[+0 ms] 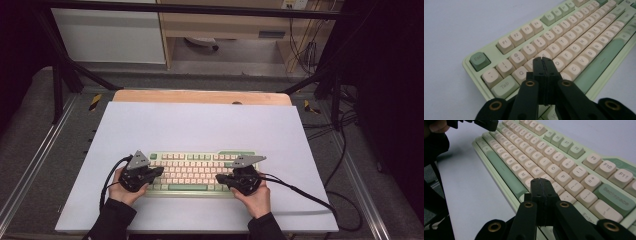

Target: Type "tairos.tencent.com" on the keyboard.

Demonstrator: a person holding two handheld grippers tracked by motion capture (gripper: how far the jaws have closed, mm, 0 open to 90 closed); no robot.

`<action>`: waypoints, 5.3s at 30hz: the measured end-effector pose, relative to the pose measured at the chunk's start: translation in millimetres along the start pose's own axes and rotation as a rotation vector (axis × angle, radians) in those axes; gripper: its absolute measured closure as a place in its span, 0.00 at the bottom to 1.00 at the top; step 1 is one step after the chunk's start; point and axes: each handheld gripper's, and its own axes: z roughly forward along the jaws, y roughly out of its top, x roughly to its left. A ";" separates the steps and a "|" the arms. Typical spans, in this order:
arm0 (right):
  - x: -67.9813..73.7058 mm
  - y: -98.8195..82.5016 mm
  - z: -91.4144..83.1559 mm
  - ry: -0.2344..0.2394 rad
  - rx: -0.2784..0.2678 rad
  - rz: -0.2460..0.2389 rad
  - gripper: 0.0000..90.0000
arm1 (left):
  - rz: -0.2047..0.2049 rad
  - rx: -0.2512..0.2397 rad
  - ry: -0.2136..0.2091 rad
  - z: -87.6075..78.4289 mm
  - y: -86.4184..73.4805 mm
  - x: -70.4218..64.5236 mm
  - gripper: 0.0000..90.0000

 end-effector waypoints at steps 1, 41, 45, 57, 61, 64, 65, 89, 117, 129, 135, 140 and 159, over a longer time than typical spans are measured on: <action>1.1 1.2 1.6 0.000 0.000 -0.003 1.00 | 0.001 0.000 0.002 -1.1 -1.2 0.3 1.00; 28.1 22.6 68.9 0.024 0.054 -0.045 1.00 | -0.023 -0.028 0.007 -16.2 -11.7 9.6 1.00; 28.1 22.2 69.6 0.029 0.054 -0.050 1.00 | -0.022 -0.027 0.006 -16.0 -11.6 9.4 1.00; 28.1 25.5 63.8 0.029 0.042 -0.060 1.00 | -0.023 -0.026 0.004 -16.0 -12.0 9.6 1.00; 27.1 29.7 54.7 0.029 0.033 -0.064 1.00 | -0.024 -0.028 0.004 -16.9 -11.9 9.4 1.00; 26.3 32.1 48.5 0.024 0.032 -0.074 1.00 | -0.023 -0.029 0.004 -17.3 -11.6 9.2 1.00; 26.1 32.6 47.1 0.022 0.033 -0.075 1.00 | -0.022 -0.029 0.004 -17.3 -11.6 9.1 1.00; 1.4 10.0 8.1 -0.032 0.028 -0.027 1.00 | 0.001 -0.020 -0.024 -11.6 -2.9 -4.4 1.00; -4.3 -1.3 0.5 -0.030 0.015 -0.007 1.00 | 0.060 0.049 -0.077 25.0 7.0 -31.0 1.00; -5.0 -2.8 -1.5 -0.033 0.008 -0.012 1.00 | 0.066 0.046 -0.080 28.2 3.6 -31.8 1.00; -5.9 -3.2 -2.6 -0.034 0.006 -0.008 1.00 | 0.077 0.041 -0.077 26.1 4.7 -33.6 1.00; -6.5 -4.1 -2.1 -0.035 0.009 -0.004 1.00 | 0.075 0.026 -0.078 19.8 6.7 -32.5 1.00; -6.5 -4.6 -1.7 -0.036 0.013 -0.005 1.00 | 0.053 0.001 -0.055 10.4 11.4 -24.2 1.00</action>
